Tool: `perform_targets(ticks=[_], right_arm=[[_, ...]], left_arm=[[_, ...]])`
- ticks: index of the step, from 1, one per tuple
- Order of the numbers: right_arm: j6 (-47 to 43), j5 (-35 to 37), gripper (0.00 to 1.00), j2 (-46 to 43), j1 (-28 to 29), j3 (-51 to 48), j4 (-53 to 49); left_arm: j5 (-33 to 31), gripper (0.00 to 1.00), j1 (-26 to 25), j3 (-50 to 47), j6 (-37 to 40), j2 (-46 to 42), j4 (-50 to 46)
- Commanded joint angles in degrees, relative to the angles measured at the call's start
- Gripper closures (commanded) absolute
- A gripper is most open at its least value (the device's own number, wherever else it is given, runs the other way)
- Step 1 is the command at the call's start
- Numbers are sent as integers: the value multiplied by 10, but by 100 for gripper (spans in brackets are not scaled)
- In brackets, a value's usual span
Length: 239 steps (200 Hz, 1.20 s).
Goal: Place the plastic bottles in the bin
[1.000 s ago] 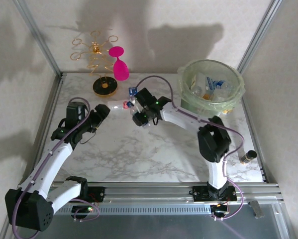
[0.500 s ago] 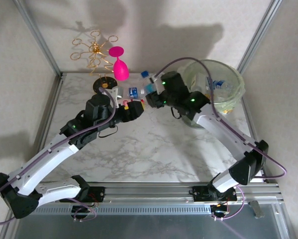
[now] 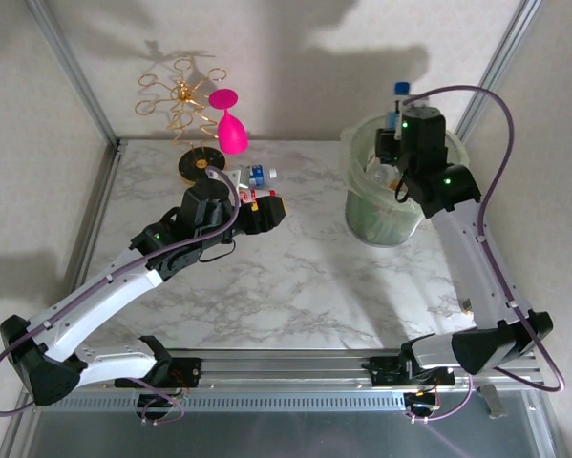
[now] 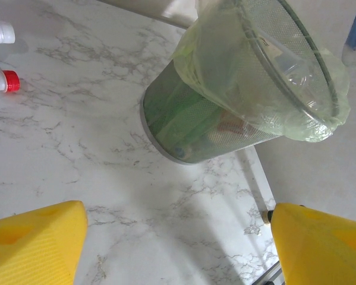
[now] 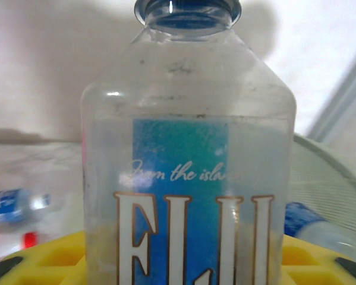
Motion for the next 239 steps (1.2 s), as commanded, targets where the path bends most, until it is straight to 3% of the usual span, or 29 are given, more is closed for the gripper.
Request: perform_targets(ticks=[1,74,155,167,202,239], right_arm=[[18,18,51,14,-28,-15,5],[56,-53,50,81,-87,-19,17],[84,-88,48,43,-86,-113,31],[84,-90,45,37,-86,-119,32],[73,-75,21,27,-86,-103,17],[70,-64,17,16,-86,-88,16]], left_arm=[[-7,19,-4,-6,13,6,7],[-11,19,-4,-13,23,10,5],[-11,19,-4,-18,19,14,7],[-12,19,-4,-16,19,15,7],[-13,19,-4,-14,18,16,8],[-27,19,-4,-14,21,18,4]])
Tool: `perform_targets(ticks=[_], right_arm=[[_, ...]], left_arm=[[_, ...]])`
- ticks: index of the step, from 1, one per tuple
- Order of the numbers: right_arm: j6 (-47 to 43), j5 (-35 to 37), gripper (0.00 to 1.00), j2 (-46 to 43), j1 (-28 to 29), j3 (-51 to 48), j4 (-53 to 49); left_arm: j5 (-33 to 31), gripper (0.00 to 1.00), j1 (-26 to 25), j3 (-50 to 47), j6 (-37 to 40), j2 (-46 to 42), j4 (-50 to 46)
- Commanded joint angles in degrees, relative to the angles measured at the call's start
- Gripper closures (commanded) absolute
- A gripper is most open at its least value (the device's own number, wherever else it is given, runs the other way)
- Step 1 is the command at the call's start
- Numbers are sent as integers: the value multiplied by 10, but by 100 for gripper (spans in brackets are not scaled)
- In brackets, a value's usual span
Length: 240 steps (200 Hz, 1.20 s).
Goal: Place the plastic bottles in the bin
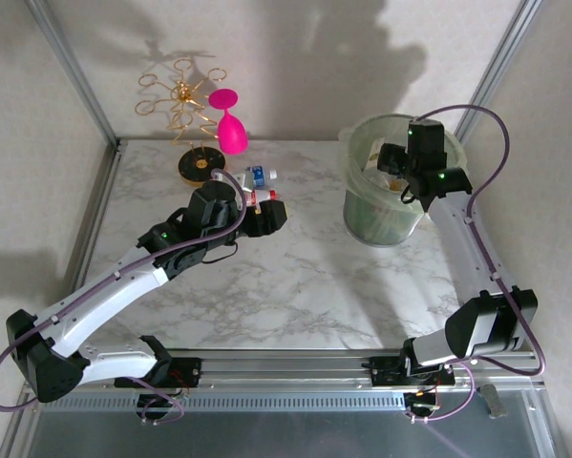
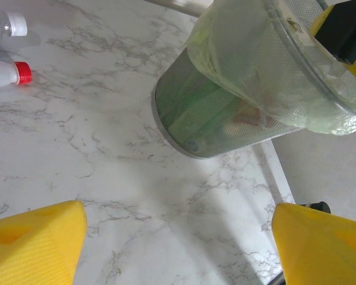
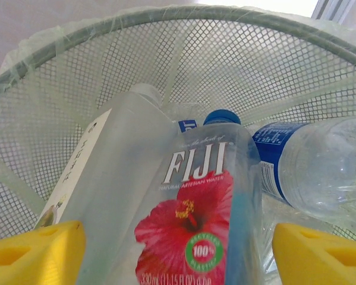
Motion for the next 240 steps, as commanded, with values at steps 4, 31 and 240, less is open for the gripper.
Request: perform_targets(ticks=[4,31,240], right_arm=[[-5,9,17,-21,2,17,-14],[-6,10,18,-38,3,27,-9],[-23,54,24,-115,374,-10,42]], left_arm=[[-22,19,-4,0,7,4,3],[-47,19,-2,9,6,8,-5],[-10,19,277,36,-457,287,63]])
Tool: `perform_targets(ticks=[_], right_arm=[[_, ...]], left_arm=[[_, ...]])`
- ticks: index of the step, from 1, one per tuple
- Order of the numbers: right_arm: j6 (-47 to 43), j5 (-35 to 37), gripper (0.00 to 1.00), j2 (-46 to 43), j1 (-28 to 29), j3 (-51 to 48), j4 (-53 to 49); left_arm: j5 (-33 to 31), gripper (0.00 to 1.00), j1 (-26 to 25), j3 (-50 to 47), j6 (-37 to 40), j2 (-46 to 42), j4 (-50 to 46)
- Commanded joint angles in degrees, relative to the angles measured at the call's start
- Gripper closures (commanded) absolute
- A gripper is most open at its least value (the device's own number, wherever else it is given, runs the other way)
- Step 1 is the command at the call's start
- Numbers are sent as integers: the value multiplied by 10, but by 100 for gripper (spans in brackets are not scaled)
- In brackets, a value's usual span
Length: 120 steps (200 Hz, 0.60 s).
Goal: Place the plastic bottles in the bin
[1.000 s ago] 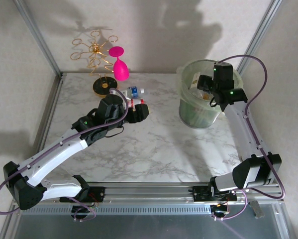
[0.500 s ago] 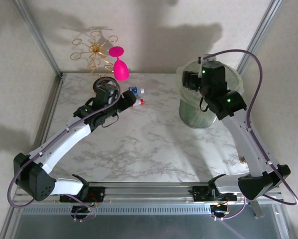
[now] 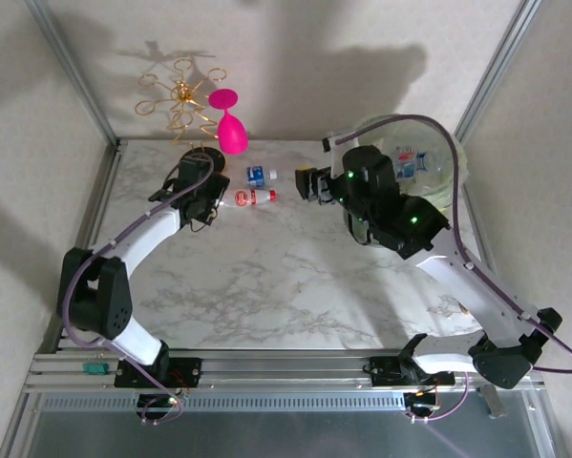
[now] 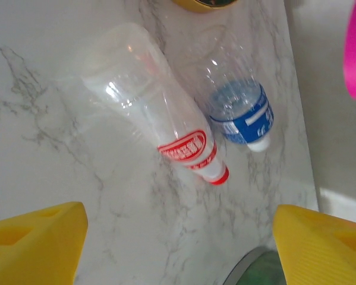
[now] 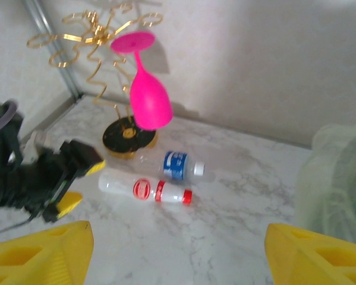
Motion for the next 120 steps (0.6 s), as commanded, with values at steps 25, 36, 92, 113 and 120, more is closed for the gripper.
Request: perform_targets(ticks=[25,36,92,113,120], right_arm=[[0,18,24,-51,9,-50,23],[-2,21,24,-58,9,-53,20],[-9,41,24,-71,9,-67,16],[-12,43,24,-70,9,-68,15],[-13,45,24,-70,9,-71,17]], left_arm=[[21,19,12,48,-118,101,45],[27,19,13,55,-132,122,53],[13,21,14,91,-156,186,55],[4,22,17,96,-155,201,61],[4,22,20,99,-153,208,60]])
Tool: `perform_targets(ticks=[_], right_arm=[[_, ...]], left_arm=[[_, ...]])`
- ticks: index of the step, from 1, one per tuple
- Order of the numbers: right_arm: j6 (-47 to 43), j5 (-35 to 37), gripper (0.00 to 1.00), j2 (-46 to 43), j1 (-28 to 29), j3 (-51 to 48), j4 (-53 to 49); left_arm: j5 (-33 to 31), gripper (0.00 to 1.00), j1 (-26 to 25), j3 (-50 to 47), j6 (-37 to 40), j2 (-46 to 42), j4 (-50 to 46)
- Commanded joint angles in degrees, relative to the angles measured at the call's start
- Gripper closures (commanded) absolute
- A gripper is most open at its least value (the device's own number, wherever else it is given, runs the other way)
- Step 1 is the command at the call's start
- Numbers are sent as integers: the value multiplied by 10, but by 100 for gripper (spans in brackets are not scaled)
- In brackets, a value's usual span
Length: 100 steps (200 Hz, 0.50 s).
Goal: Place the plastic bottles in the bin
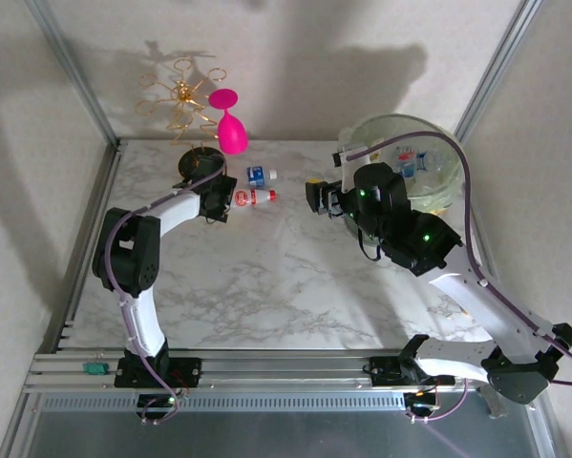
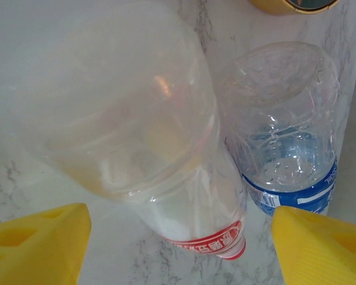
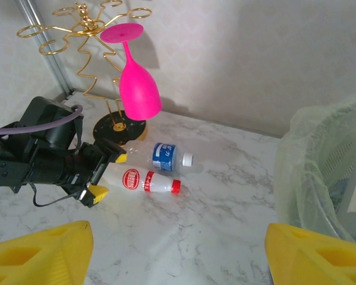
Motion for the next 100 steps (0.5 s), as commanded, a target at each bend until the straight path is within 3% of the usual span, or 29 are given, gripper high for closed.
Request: perform_targets(ticks=[1,59,100], right_arm=[[-9,16,24,-5,3,-11,13],[-16,24,23,-4,3,-22,15],[-29,33,23,-3,3,-11,11]], left_arm=[[-21,23,10,20,-58,24,2],[-28,38,20,29,-47,49,-19],[-22,39,35,18,-34,59,-25]])
